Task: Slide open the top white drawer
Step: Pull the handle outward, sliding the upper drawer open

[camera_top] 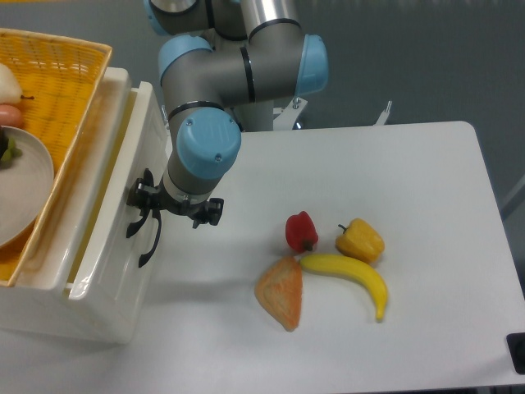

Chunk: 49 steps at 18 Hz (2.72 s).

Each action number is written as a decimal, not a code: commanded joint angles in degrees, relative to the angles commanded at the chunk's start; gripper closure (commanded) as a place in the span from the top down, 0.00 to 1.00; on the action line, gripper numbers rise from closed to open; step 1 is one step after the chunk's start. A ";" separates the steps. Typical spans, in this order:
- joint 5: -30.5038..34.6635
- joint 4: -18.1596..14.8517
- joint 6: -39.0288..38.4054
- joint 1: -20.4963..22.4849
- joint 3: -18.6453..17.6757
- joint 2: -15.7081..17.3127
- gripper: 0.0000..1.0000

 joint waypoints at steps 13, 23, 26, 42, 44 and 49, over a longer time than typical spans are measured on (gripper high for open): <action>1.41 -0.18 3.96 0.97 -0.09 0.09 1.00; 1.50 -0.18 3.96 1.93 0.44 0.00 1.00; 1.50 -0.18 5.88 2.72 0.53 0.00 1.00; 2.64 -1.67 8.53 5.10 2.37 0.00 1.00; 2.82 -1.76 9.76 5.53 2.37 0.00 1.00; 3.25 -1.84 9.85 5.54 2.37 0.00 1.00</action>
